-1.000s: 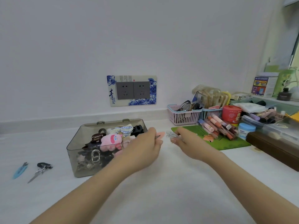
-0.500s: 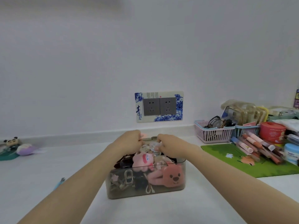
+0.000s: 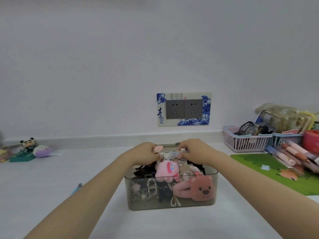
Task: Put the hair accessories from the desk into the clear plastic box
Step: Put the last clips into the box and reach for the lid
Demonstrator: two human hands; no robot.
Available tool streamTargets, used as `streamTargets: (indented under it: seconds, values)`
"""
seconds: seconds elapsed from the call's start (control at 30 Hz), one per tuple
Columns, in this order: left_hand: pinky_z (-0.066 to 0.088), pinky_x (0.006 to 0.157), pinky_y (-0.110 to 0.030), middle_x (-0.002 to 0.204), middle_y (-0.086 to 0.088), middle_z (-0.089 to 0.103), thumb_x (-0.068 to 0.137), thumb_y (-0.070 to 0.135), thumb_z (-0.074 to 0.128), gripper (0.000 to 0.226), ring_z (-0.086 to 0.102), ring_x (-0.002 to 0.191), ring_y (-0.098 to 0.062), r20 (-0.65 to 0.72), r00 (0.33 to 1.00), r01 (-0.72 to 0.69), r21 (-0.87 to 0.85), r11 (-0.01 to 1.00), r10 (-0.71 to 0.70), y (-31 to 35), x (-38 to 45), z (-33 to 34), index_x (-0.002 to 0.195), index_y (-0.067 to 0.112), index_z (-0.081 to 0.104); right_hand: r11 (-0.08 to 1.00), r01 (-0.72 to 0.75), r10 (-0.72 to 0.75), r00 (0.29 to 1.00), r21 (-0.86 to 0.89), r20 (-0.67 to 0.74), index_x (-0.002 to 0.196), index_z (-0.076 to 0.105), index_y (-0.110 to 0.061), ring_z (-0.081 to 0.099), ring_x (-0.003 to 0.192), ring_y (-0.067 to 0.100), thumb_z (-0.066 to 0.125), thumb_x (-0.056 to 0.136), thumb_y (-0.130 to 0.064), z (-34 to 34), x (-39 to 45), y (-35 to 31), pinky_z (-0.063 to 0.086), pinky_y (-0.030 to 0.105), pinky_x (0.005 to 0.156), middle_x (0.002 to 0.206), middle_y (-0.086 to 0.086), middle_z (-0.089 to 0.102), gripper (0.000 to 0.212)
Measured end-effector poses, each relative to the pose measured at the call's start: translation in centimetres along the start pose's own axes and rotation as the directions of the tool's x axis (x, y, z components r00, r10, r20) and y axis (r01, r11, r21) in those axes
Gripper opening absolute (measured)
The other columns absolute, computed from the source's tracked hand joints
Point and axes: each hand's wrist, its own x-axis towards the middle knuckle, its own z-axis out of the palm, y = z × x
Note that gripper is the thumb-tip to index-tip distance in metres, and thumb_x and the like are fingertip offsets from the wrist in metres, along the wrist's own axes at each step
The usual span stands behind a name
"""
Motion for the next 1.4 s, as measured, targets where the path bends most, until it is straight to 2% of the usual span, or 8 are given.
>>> streamTargets:
  seconds: [0.17,0.33,0.53,0.63,0.77,0.93,1.07,1.4]
  values:
    - [0.043,0.092,-0.037,0.101,0.002,0.062,0.098,0.039,0.028,0.033,0.055,0.096,-0.018,-0.058,0.998,-0.028,-0.004,1.0,0.028,0.5,-0.3,0.5,0.094,0.02,0.056,1.0,0.02,-0.022,0.998,0.023,0.066,0.113,0.064,-0.021,0.057,0.1,0.019,0.057,0.088,-0.025,0.1,-0.4,0.2,0.04,0.024,0.081,0.106,0.003,0.062,0.027]
    - [0.033,0.06,-0.022,0.1,-0.007,0.052,0.1,0.025,0.029,0.032,0.05,0.08,-0.017,-0.091,0.989,-0.102,0.151,0.983,0.116,1.1,-0.6,1.2,0.092,0.013,0.057,0.998,0.031,-0.034,0.998,0.055,0.051,0.11,0.067,-0.027,0.056,0.109,0.017,0.058,0.089,-0.021,-0.3,-1.1,0.8,0.038,0.023,0.083,0.122,0.001,0.061,0.024]
    - [0.04,0.096,-0.036,0.117,-0.011,0.041,0.099,0.025,0.032,0.037,0.05,0.104,-0.027,-0.007,0.996,-0.084,0.246,0.966,0.088,0.9,-0.3,2.0,0.128,0.015,0.052,0.999,0.03,-0.031,0.999,0.026,0.034,0.123,0.06,-0.02,0.054,0.113,0.025,0.042,0.095,-0.014,-0.9,-1.2,0.8,0.039,0.028,0.093,0.123,0.009,0.058,0.034]
    - [0.04,0.092,-0.035,0.11,-0.01,0.043,0.099,0.023,0.034,0.033,0.049,0.098,-0.025,0.029,0.995,-0.1,0.226,0.969,0.096,1.0,-0.4,1.8,0.122,0.014,0.056,0.999,0.035,-0.034,0.992,-0.006,0.12,0.131,0.053,-0.022,0.058,0.104,0.028,0.039,0.096,-0.014,-0.6,-1.1,1.0,0.042,0.031,0.09,0.105,0.01,0.055,0.039]
    - [0.041,0.083,-0.033,0.094,-0.007,0.045,0.097,0.016,0.036,0.029,0.047,0.086,-0.022,0.021,0.991,-0.137,0.198,0.971,0.136,1.2,-0.9,1.4,0.109,0.01,0.062,0.997,0.056,-0.048,0.987,-0.051,0.153,0.132,0.051,-0.025,0.052,0.118,0.022,0.043,0.096,-0.016,-0.6,-1.2,1.3,0.038,0.028,0.098,0.135,0.003,0.054,0.039]
    - [0.045,0.084,-0.036,0.103,-0.013,0.062,0.097,0.015,0.037,0.03,0.057,0.092,-0.027,-0.004,0.989,-0.149,0.131,0.98,0.151,1.5,-1.7,1.3,0.108,0.012,0.065,0.998,0.039,-0.032,0.987,-0.043,0.154,0.133,0.05,-0.029,0.054,0.116,0.019,0.051,0.093,-0.021,-0.8,-1.7,1.3,0.039,0.03,0.101,0.129,0.002,0.06,0.04]
    - [0.038,0.097,-0.028,0.135,-0.003,0.055,0.097,0.017,0.038,0.036,0.051,0.123,-0.02,-0.064,0.986,-0.148,0.1,0.984,0.155,2.9,-3.0,1.1,0.128,0.017,0.056,0.999,0.043,-0.043,0.998,-0.018,0.036,0.129,0.054,-0.025,0.057,0.112,0.019,0.049,0.092,-0.015,-1.9,-2.7,1.6,0.04,0.026,0.095,0.123,0.002,0.063,0.038]
    - [0.038,0.091,-0.024,0.115,0.001,0.057,0.094,0.018,0.044,0.029,0.051,0.11,-0.012,-0.217,0.89,-0.408,0.01,0.913,0.401,10.9,-8.9,4.0,0.116,0.021,0.063,1.0,0.022,-0.022,0.98,0.002,-0.198,0.119,0.059,-0.03,0.054,0.095,0.005,0.054,0.09,-0.02,-3.9,-14.3,4.0,0.043,0.016,0.083,0.112,-0.006,0.061,0.031]
